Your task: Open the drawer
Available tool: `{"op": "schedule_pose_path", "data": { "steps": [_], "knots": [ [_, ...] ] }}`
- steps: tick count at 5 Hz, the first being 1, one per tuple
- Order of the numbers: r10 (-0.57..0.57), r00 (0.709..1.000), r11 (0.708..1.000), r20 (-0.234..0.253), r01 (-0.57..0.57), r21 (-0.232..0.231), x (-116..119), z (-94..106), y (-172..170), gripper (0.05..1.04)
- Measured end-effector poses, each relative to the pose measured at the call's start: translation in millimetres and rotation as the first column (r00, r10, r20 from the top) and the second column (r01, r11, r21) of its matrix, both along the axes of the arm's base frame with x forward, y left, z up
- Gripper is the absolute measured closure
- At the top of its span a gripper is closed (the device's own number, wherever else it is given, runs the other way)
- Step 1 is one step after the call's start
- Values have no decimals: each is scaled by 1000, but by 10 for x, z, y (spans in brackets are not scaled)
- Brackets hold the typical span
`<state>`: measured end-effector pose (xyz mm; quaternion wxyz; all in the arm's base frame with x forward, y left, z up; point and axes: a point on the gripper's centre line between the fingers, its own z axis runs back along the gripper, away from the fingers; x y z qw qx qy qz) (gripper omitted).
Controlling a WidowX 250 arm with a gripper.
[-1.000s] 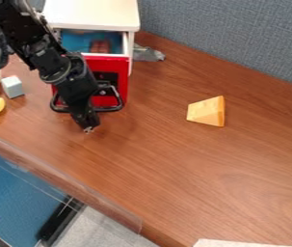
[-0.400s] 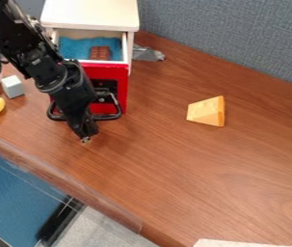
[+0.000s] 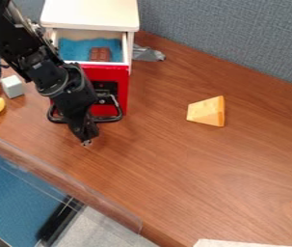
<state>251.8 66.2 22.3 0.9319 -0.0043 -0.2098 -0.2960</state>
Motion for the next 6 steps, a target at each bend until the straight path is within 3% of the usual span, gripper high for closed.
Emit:
{"op": "schedule_pose_path", "data": {
  "steps": [6],
  "knots": [
    [7,1000,1000,-11,-7,-2,-82,25,-54,833]
  ]
}}
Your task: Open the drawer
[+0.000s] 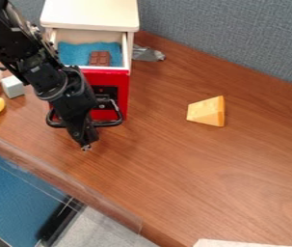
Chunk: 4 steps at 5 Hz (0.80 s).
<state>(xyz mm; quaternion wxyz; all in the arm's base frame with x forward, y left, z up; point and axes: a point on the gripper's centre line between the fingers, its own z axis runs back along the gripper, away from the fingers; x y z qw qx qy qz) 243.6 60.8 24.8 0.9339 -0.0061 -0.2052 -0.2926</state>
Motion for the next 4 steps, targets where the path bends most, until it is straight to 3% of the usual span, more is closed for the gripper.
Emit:
{"op": "schedule_pose_path", "data": {
  "steps": [3,4],
  "knots": [
    [-8,1000,1000,-14,8,-6,-24,-4,-11,833],
    [2,1000,1000,-22,-2,-17,-40,18,-27,782]
  ]
}}
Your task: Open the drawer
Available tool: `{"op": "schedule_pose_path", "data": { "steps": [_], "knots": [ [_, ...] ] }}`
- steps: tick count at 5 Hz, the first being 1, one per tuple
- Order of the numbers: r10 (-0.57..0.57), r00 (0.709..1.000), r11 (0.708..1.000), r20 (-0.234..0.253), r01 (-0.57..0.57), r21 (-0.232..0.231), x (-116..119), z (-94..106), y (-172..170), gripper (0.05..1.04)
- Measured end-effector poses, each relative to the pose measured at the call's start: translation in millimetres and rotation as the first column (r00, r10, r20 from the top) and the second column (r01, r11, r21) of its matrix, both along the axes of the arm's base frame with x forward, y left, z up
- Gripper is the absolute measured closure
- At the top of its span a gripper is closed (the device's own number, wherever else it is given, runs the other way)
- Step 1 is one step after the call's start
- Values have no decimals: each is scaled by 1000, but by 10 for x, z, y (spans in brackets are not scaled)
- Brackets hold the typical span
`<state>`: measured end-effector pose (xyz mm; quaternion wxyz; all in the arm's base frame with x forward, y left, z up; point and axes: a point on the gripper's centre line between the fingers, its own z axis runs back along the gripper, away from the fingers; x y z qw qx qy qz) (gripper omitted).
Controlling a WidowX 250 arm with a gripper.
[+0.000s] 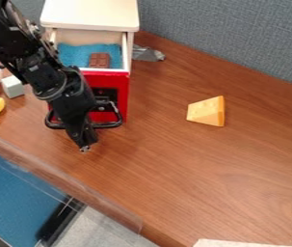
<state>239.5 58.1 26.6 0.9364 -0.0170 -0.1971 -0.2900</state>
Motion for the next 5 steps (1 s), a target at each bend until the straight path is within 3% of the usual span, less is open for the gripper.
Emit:
{"op": "schedule_pose_path", "data": {
  "steps": [1,2,3,5],
  "knots": [
    [71,997,997,-14,-71,-22,-23,5,69,493],
    [67,998,997,-18,-68,-27,-11,36,86,190],
    [66,998,997,10,-66,-28,-5,263,127,72],
    [63,998,995,-27,-65,-79,-98,897,301,82]
  ]
}}
